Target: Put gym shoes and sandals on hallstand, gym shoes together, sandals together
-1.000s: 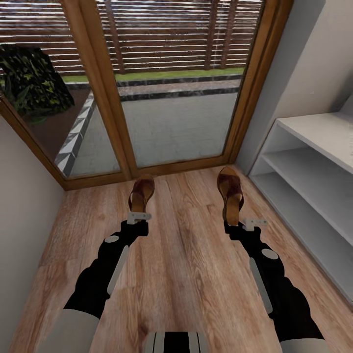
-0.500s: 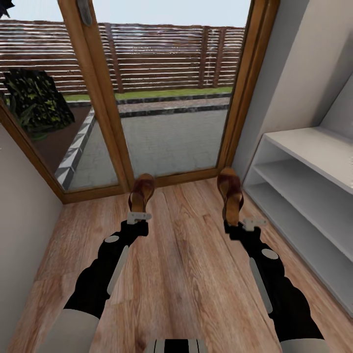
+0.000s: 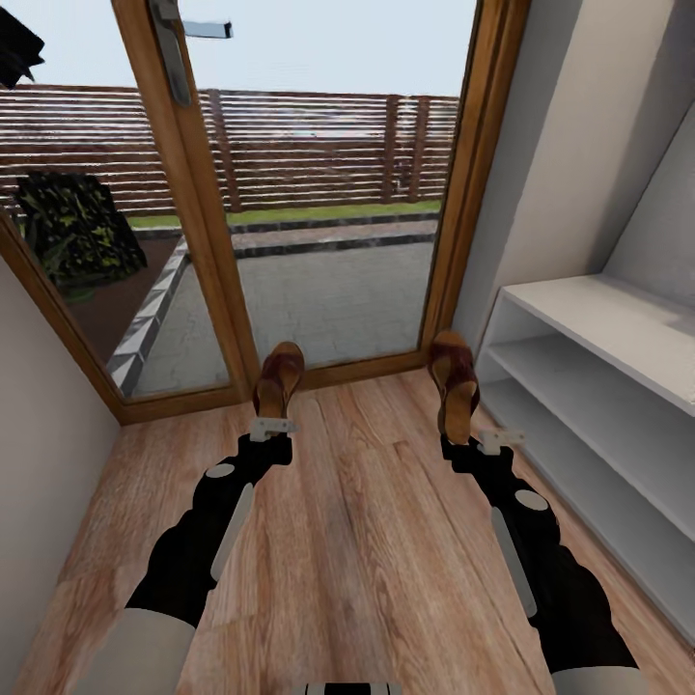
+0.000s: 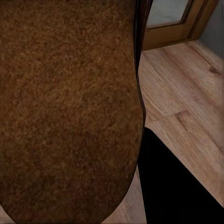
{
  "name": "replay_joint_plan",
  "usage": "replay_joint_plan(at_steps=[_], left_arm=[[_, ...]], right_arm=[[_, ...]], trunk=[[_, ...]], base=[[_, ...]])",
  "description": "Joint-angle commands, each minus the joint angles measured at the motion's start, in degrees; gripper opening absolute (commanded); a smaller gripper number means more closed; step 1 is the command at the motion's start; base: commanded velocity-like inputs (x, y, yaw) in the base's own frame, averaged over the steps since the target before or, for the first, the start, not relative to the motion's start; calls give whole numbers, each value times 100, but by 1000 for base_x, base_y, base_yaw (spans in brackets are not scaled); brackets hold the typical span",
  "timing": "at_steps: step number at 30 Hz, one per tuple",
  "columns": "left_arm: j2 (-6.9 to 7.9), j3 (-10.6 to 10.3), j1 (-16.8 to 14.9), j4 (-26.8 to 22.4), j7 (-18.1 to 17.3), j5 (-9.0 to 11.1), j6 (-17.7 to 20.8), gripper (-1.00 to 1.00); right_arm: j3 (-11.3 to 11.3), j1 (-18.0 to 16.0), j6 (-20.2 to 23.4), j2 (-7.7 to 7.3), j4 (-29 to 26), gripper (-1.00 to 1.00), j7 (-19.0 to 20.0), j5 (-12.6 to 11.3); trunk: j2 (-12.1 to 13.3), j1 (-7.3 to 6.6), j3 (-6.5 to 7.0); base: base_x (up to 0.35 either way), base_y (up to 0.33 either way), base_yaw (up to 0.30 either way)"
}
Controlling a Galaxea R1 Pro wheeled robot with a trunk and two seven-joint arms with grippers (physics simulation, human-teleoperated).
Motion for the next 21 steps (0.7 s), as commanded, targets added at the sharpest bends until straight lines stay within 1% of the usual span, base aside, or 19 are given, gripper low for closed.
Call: replay_joint_plan(at_steps=[1,7,14,17,21], left_arm=[[1,3,-2,-7,-17,-7,35,-100],[1,3,-2,-8,-17,-7,36,-100],[2,3,-2,-14,-17,-4,35,-100],[2,3,-2,-14,-17,1,35,-100],[-1,3,-2,-14,-17,2,35,-100]], right_arm=[[-1,-2,36,2,-7,-100,-23,-24],[-1,-2,36,2,-8,-100,-28,-23],[-1,-2,36,2,-8,-100,-32,-20],[-1,-2,36,2,-8,-100,-32,-19],[-1,-2,37,2,-8,-100,-32,-24]], trunk=[[40,-23,23],[281,-155,188],[281,-155,228],[281,-155,230],[281,-155,233]], base=[[0,0,-63],[0,0,-63],[-1,7,-24],[-43,190,-1],[-25,284,-22]])
